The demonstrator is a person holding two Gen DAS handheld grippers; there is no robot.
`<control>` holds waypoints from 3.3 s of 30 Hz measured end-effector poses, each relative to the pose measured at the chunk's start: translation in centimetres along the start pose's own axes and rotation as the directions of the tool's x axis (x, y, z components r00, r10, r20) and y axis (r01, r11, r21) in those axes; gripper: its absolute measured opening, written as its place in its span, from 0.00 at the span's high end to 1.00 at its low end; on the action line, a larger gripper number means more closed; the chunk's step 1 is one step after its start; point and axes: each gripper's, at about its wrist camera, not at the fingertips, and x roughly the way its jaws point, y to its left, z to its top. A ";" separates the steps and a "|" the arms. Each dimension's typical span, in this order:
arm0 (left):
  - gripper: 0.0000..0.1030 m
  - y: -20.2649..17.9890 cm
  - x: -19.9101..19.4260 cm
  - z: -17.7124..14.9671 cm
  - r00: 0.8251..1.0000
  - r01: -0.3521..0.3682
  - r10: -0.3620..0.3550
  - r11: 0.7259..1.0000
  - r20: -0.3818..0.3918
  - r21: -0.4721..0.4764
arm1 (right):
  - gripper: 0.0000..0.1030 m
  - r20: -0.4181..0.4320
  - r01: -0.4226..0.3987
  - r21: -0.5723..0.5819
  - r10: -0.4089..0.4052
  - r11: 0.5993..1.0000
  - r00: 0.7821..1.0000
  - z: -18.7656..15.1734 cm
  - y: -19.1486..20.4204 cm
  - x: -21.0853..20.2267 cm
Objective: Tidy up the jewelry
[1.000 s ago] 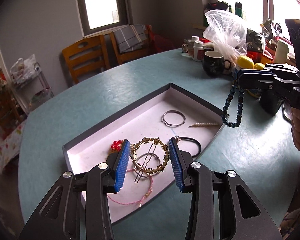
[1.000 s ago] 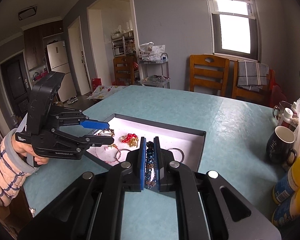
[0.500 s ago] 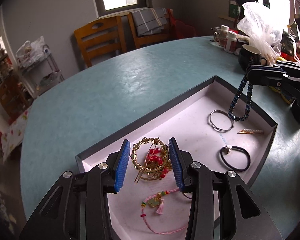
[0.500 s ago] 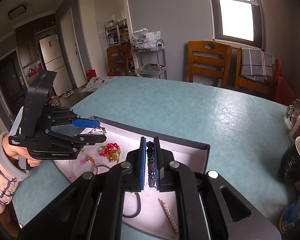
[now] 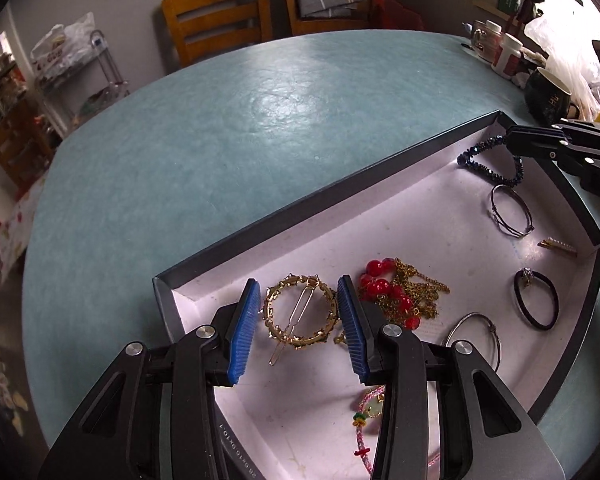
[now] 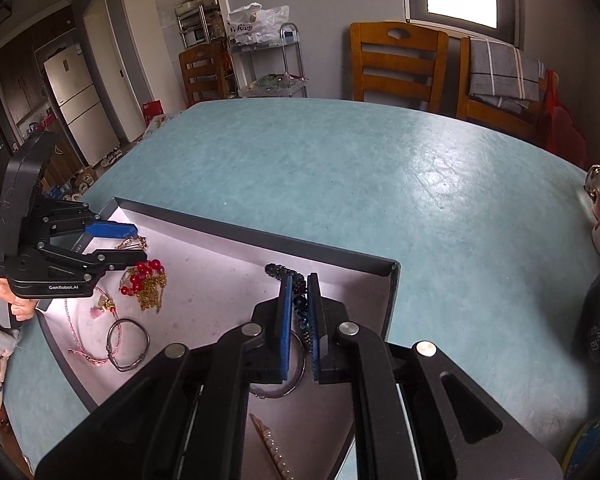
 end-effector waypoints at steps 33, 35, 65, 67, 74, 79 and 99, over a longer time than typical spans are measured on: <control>0.07 -7.9 -9.7 -6.8 0.946 -0.058 0.082 0.995 0.314 -0.083 | 0.34 0.146 -0.019 0.025 0.015 0.999 0.989 -6.4 3.1 -8.2; 0.07 -7.7 -9.7 -7.2 0.938 -0.057 0.090 0.992 0.334 -0.110 | 0.33 0.153 -0.017 0.028 0.013 0.999 0.988 -6.8 3.3 -8.2; 0.03 -5.8 -5.9 -8.3 0.958 -0.038 0.094 0.978 0.270 -0.204 | 0.08 0.107 0.097 -0.017 -0.095 0.995 0.990 -8.3 5.5 -5.3; 0.03 -5.8 -5.9 -8.3 0.958 -0.040 0.095 0.978 0.269 -0.203 | 0.07 0.107 0.096 -0.018 -0.094 0.995 0.990 -8.3 5.6 -5.3; 0.02 -5.8 -5.9 -8.3 0.958 -0.039 0.094 0.978 0.270 -0.203 | 0.06 0.105 0.092 -0.019 -0.089 0.996 0.990 -8.3 5.6 -5.2; 0.02 -5.8 -5.9 -8.3 0.958 -0.039 0.094 0.978 0.269 -0.203 | 0.06 0.105 0.089 -0.019 -0.087 0.996 0.991 -8.3 5.6 -5.2; 0.02 -5.8 -5.9 -8.3 0.958 -0.039 0.095 0.978 0.269 -0.203 | 0.05 0.104 0.082 -0.018 -0.080 0.996 0.991 -8.4 5.7 -5.1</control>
